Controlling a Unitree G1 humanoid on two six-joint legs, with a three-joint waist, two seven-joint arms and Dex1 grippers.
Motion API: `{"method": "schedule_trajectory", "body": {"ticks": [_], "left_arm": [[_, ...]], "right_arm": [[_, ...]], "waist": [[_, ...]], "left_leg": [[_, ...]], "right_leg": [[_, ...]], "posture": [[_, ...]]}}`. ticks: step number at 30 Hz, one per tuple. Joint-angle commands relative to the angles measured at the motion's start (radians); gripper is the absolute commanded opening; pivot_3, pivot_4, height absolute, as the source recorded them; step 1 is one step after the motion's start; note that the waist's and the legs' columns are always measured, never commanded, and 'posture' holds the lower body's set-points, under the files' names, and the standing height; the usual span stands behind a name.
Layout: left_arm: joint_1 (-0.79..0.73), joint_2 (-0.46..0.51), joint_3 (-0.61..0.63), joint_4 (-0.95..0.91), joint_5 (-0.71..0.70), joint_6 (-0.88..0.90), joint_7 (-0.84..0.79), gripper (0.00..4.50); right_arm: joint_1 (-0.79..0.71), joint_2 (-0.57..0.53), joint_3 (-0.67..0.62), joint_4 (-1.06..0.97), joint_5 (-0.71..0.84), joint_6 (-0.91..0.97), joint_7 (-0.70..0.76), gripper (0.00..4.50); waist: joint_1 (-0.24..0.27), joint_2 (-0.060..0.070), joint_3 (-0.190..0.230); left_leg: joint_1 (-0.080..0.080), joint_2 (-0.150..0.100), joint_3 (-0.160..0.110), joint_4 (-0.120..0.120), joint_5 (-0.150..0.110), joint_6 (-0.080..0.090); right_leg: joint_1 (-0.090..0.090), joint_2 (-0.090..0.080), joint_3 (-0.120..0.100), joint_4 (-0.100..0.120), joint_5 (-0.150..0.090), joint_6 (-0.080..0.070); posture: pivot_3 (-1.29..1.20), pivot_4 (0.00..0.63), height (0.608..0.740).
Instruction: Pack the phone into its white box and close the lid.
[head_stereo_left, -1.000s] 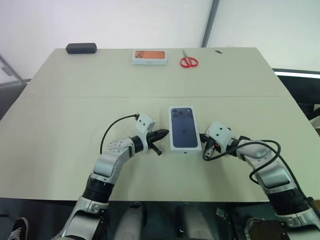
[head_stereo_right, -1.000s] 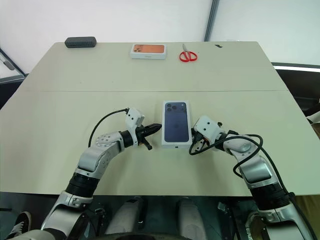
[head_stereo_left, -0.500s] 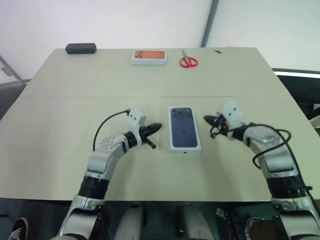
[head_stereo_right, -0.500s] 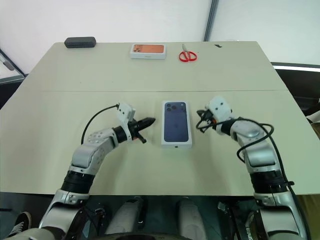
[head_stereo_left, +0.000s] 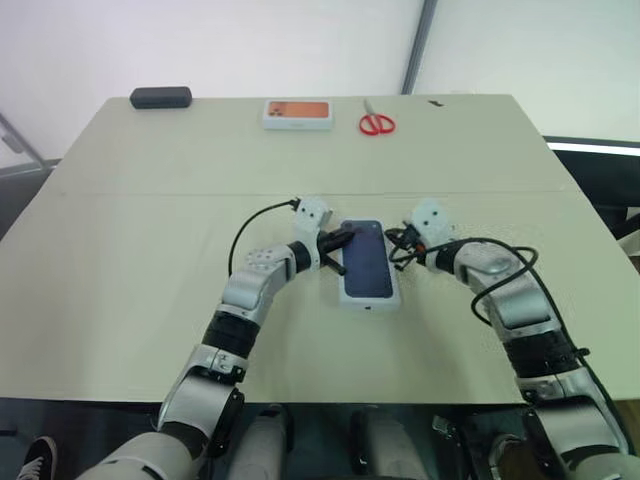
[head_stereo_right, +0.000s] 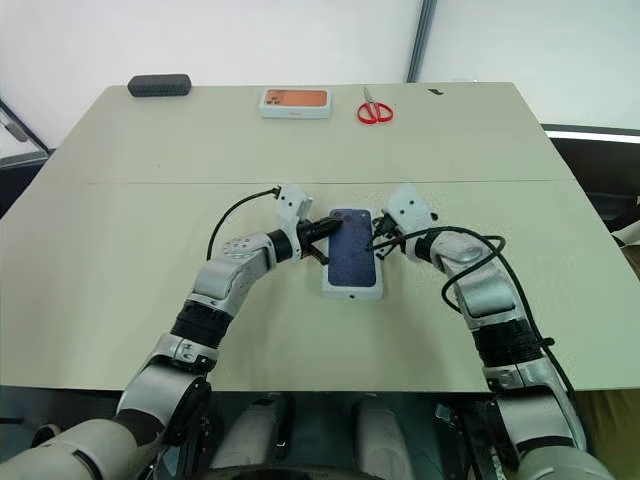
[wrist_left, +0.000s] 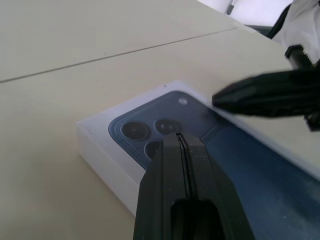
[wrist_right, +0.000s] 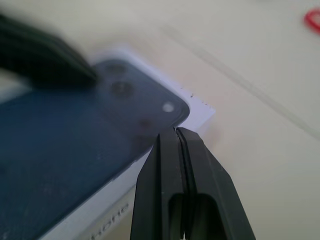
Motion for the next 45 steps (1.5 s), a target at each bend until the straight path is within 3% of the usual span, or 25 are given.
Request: {"method": "schedule_trajectory", "body": {"ticks": [1,9,14,16,18,24,25,34,45], "left_arm": [[0.025,0.007,-0.015,-0.011,0.014,0.011,-0.016,0.0],[0.13,0.06,-0.03,-0.166,-0.026,0.045,-0.123,0.0],[0.161,0.112,0.036,-0.233,-0.098,0.076,-0.174,0.0],[0.156,0.147,0.084,-0.242,-0.117,0.075,-0.171,0.54],[0.156,0.185,0.115,-0.252,-0.131,0.076,-0.179,1.32],[0.22,0.344,0.222,-0.331,-0.197,0.095,-0.255,4.47],[0.242,0.373,0.231,-0.343,-0.204,0.09,-0.276,4.5],[0.363,0.458,0.289,-0.413,-0.237,0.072,-0.296,4.5],[0.561,0.566,0.42,-0.449,-0.243,-0.028,-0.335,4.5]], "right_arm": [[0.054,-0.004,0.034,-0.025,-0.015,0.029,0.02,0.03],[0.126,-0.053,-0.006,-0.152,0.062,0.03,0.126,0.03],[0.15,-0.074,-0.067,-0.199,0.124,0.049,0.161,0.03],[0.136,-0.063,-0.132,-0.213,0.226,0.125,0.187,0.0],[0.135,-0.07,-0.152,-0.229,0.254,0.127,0.201,0.85],[0.186,-0.095,-0.191,-0.266,0.291,0.072,0.233,4.01],[0.199,-0.099,-0.192,-0.267,0.293,0.056,0.241,4.46],[0.232,-0.125,-0.196,-0.241,0.275,-0.066,0.264,4.46],[0.378,-0.233,-0.303,-0.299,0.339,-0.091,0.339,4.46]], "waist": [[0.002,0.0,-0.002],[0.002,-0.001,-0.003],[0.001,-0.001,-0.003],[0.0,-0.001,-0.002],[0.0,-0.001,-0.002],[0.002,-0.001,-0.002],[0.001,-0.001,-0.002],[0.005,0.0,-0.001],[0.004,0.0,-0.001]], "left_leg": [[0.001,0.0,-0.001,0.0,0.0,0.0],[0.001,0.001,-0.001,0.0,0.0,0.0],[0.001,0.001,-0.001,0.0,0.0,0.0],[0.001,0.001,-0.002,0.0,0.0,0.0],[0.0,0.001,-0.003,0.0,0.0,0.0],[-0.001,0.001,-0.003,-0.001,0.0,0.0],[-0.001,0.001,-0.003,-0.001,0.0,0.0],[-0.001,0.002,-0.004,-0.001,0.0,0.0],[-0.001,0.004,-0.003,-0.002,0.0,0.0]], "right_leg": [[0.001,0.0,0.0,0.0,0.0,0.0],[0.001,0.0,0.0,0.0,0.0,0.0],[0.001,0.0,0.0,0.0,0.0,0.0],[0.001,0.0,0.0,0.0,0.0,0.0],[0.0,0.0,0.0,0.0,0.0,0.0],[-0.001,0.0,0.0,0.0,0.0,0.0],[-0.001,-0.001,0.0,-0.001,0.0,0.0],[-0.001,-0.001,0.0,-0.001,0.0,0.0],[-0.001,-0.002,0.001,-0.001,-0.001,-0.001]], "posture": [[0.0,0.15,0.74],[0.0,0.15,0.74],[0.0,0.15,0.74],[0.0,0.15,0.74],[0.0,0.15,0.74],[0.0,0.15,0.74],[0.0,0.15,0.74],[0.0,0.15,0.74],[0.0,0.15,0.74]]}}
